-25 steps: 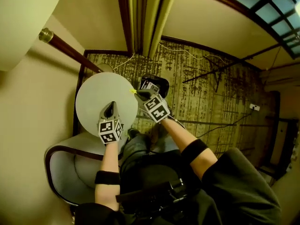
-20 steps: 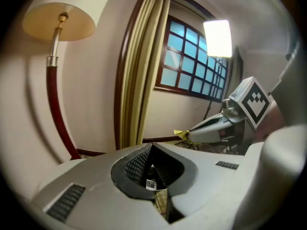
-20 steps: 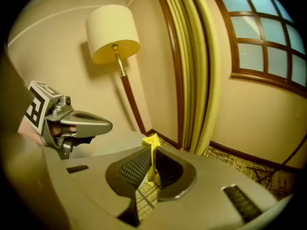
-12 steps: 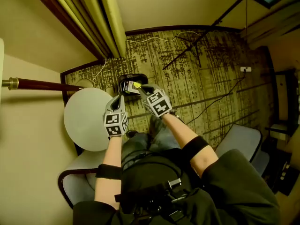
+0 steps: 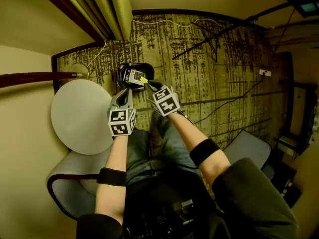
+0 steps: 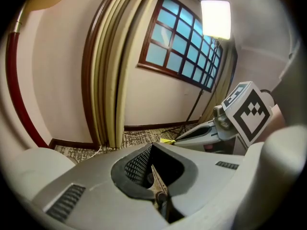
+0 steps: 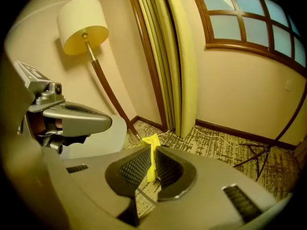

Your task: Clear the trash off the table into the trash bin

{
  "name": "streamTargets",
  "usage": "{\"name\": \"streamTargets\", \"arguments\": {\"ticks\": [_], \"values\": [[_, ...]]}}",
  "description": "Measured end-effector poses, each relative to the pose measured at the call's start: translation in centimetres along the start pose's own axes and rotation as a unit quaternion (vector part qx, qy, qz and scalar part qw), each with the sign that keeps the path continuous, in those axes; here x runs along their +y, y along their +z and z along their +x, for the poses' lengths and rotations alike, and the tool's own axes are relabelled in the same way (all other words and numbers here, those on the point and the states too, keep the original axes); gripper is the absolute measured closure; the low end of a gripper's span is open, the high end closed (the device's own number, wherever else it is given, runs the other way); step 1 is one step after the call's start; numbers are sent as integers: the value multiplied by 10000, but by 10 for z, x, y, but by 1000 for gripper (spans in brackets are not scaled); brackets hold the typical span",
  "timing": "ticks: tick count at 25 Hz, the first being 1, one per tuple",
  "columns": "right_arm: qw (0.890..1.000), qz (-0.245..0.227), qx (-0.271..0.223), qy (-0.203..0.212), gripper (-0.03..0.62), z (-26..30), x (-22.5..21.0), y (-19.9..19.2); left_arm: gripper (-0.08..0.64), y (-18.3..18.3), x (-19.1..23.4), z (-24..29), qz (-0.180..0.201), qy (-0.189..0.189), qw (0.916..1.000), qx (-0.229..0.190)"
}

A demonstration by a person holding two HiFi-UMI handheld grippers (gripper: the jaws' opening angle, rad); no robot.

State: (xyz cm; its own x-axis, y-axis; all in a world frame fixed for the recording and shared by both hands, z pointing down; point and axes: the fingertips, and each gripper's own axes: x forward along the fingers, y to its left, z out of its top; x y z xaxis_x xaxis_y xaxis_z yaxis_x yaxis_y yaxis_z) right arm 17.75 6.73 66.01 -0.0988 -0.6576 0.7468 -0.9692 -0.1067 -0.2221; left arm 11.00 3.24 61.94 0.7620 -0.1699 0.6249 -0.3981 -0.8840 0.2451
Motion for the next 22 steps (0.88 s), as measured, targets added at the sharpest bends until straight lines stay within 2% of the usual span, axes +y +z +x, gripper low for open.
{"name": "streamTargets", "arguments": {"ticks": [8,14,22], "values": [[9982,302,491,161,537,139,-43,-80,560,-87,55,95,-341,271,9982,416],[9949,511,856,154,535,221,-78,-148,560,-145,84,166,-815,448,9939,586],[9947,315,971,108,523,289,-106,-205,560,-215,98,243,-777,332,9920,937]]}}
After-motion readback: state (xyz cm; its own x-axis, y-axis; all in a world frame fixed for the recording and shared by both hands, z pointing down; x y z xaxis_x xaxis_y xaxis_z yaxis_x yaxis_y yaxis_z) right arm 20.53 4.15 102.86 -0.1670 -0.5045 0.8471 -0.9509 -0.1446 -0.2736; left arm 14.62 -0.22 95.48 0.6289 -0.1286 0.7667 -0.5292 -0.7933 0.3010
